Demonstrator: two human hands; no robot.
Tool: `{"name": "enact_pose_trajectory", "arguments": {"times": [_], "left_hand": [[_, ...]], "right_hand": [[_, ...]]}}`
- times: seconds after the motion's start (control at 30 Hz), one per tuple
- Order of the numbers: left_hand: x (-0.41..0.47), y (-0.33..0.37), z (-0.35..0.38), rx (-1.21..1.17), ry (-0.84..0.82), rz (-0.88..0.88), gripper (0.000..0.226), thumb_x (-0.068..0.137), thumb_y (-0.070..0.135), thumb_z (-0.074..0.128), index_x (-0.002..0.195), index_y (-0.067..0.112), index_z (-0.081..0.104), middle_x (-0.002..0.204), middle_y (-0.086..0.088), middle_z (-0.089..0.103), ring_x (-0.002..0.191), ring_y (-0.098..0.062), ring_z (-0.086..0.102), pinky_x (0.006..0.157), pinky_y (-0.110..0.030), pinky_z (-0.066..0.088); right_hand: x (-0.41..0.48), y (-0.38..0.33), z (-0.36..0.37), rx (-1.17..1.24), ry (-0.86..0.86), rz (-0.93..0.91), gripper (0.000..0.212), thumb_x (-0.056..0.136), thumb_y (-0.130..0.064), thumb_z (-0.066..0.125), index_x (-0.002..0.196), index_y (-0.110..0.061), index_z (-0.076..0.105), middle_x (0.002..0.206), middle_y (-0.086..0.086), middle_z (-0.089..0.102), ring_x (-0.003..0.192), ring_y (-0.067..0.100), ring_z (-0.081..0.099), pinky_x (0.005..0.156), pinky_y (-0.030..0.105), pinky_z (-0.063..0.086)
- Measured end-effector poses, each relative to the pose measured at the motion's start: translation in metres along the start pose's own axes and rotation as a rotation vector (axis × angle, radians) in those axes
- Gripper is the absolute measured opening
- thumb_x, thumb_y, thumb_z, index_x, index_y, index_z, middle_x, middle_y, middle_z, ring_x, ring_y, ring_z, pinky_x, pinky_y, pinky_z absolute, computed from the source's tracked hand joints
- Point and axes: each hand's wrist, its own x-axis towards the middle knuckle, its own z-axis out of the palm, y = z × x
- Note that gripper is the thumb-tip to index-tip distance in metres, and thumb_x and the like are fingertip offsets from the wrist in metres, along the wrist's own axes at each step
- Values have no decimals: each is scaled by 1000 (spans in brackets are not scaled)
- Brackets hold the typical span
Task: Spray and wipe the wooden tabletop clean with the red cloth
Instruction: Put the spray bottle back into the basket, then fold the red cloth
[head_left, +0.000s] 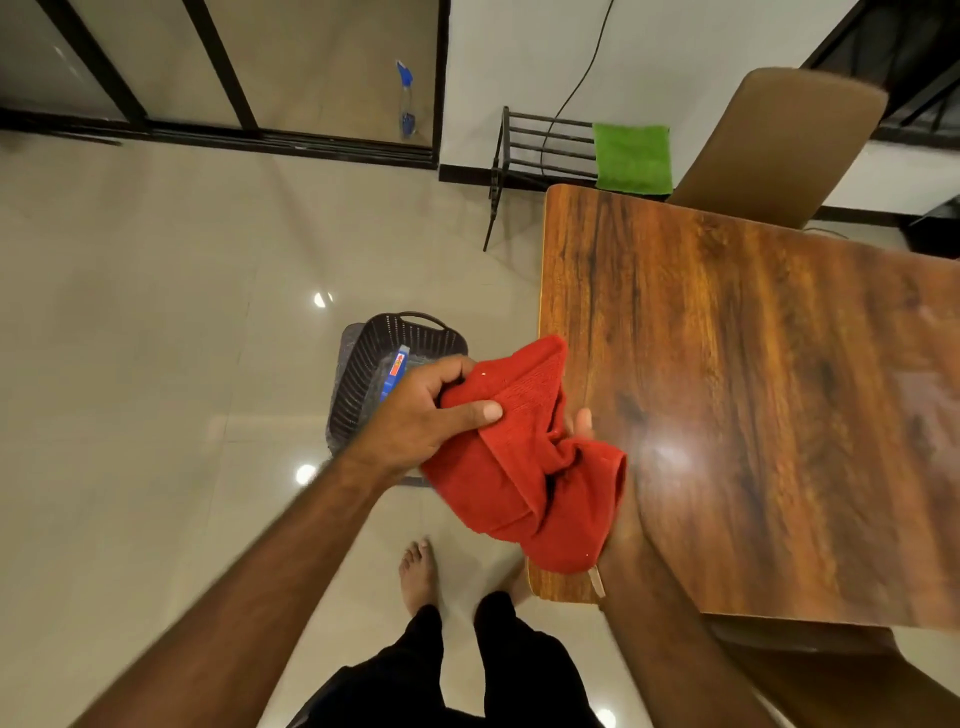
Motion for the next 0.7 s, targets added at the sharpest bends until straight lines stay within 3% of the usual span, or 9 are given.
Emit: {"name": "enact_pose_trajectory", "arguments": {"times": [0.03, 0.1, 0.17, 0.3, 0.4, 0.5, 0.6, 0.63, 0.7], "left_hand": [[-1, 4, 0, 26, -4, 6, 24, 82, 13, 80, 103, 12, 69, 91, 0, 72, 85, -14, 69, 77, -30, 58], [-2, 12, 0, 112, -15, 21, 23, 82, 17, 80, 102, 14, 70, 92, -6, 73, 84, -15, 70, 76, -33, 60], [-2, 20, 1, 210, -19, 34, 20, 84, 25, 78, 101, 18, 72, 92, -5, 74, 81, -15, 70, 74, -33, 60], [-2, 35, 8, 370, -74, 27, 17, 88, 35, 72, 101, 25, 73, 92, 2, 75, 81, -12, 71, 71, -27, 60], [-1, 51, 9, 469, -103, 26, 24, 85, 37, 76, 107, 29, 72, 98, 9, 74, 88, -8, 71, 76, -22, 60], [5, 68, -3, 695, -133, 5, 29, 75, 33, 85, 101, 26, 73, 94, 6, 72, 84, -9, 69, 74, -25, 59], [12, 84, -18, 1113, -203, -115, 24, 73, 38, 84, 80, 20, 71, 85, -1, 68, 80, -21, 66, 72, -41, 58], [13, 88, -23, 1150, -214, -132, 22, 74, 38, 83, 76, 20, 70, 86, -2, 67, 80, -22, 66, 70, -41, 58], [11, 98, -29, 987, -231, -115, 17, 77, 33, 83, 76, 21, 70, 89, -2, 65, 81, -24, 67, 66, -35, 58]], "right_hand": [[3, -7, -7, -18, -13, 21, 62, 75, -59, 88, 115, -13, 81, 119, 14, 77, 118, 26, 72, 99, 44, 59], [6, -28, -19, -131, -139, 44, 99, 75, -68, 83, 151, -12, 53, 147, 22, 59, 136, 34, 58, 111, 53, 50], [11, -47, -29, -323, -139, 24, 113, 68, -79, 80, 156, -18, 43, 150, 21, 57, 134, 36, 57, 115, 56, 46], [18, -64, -16, -704, -101, -80, 108, 54, -78, 88, 149, -44, 49, 148, 4, 56, 130, 25, 62, 109, 43, 53], [24, -74, -8, -926, -88, -138, 106, 66, -47, 97, 156, -40, 42, 128, -3, 63, 119, 19, 64, 96, 38, 59], [27, -82, -11, -855, -106, -209, 95, 71, -17, 91, 153, -30, 46, 98, -3, 74, 97, 18, 73, 82, 35, 60], [19, -99, -12, -753, -89, -274, 91, 70, -15, 88, 152, -27, 49, 105, -3, 76, 102, 17, 74, 83, 31, 62], [16, -104, -12, -738, -73, -284, 91, 70, -16, 87, 152, -28, 49, 111, -1, 74, 105, 18, 73, 83, 31, 62], [10, -113, -12, -700, -66, -299, 91, 71, -18, 88, 152, -30, 49, 119, 3, 72, 108, 21, 72, 85, 33, 62]]}}
